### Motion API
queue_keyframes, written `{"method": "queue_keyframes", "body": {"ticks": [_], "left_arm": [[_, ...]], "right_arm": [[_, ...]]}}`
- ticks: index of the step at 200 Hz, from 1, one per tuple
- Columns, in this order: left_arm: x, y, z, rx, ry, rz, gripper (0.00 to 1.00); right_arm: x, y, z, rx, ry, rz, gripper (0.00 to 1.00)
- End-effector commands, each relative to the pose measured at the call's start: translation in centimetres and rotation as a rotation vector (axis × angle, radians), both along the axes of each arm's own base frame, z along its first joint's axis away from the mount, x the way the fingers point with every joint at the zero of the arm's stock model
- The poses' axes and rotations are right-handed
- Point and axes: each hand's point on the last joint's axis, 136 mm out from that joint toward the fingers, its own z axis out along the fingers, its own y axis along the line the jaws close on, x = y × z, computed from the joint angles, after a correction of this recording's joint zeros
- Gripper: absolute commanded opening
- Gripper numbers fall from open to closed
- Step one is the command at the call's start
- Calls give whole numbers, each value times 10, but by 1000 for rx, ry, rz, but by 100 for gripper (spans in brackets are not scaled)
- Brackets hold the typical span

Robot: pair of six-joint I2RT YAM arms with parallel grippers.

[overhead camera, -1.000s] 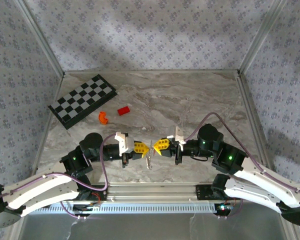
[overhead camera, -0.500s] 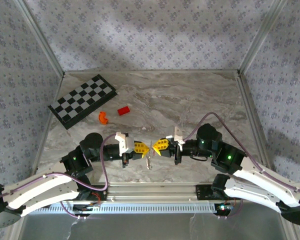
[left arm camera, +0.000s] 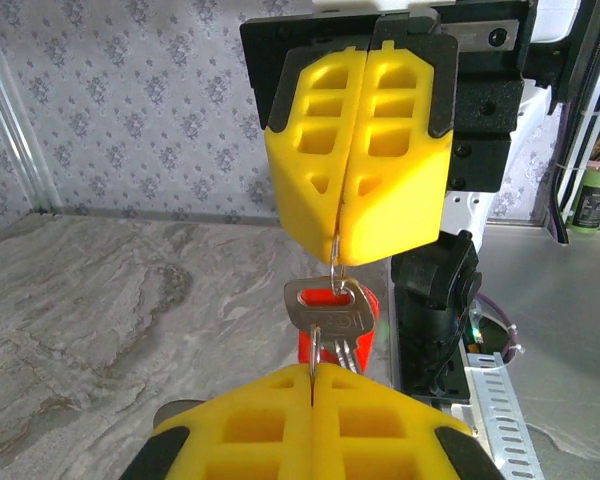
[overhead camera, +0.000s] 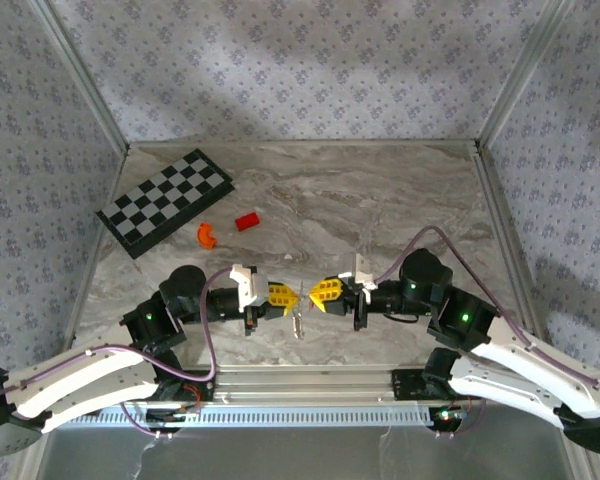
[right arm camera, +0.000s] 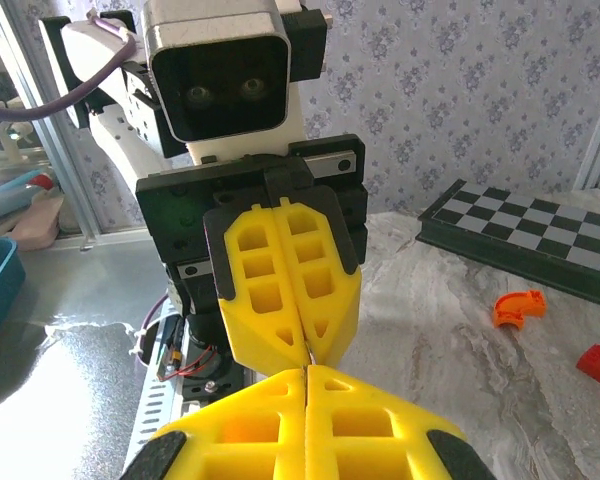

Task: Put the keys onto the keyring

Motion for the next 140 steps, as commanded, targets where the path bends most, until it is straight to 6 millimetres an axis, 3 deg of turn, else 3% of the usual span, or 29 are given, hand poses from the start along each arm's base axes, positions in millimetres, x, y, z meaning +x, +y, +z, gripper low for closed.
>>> {"method": "queue_keyframes", "body": {"ticks": [1, 140], "left_arm": [[-5, 1, 30, -79, -43, -17, 0], [-7, 1, 31, -81, -41, -25, 0]], "right_arm": [[-3, -1, 2, 13, 13, 15, 0], [5, 3, -7, -11, 4, -8, 0]]}}
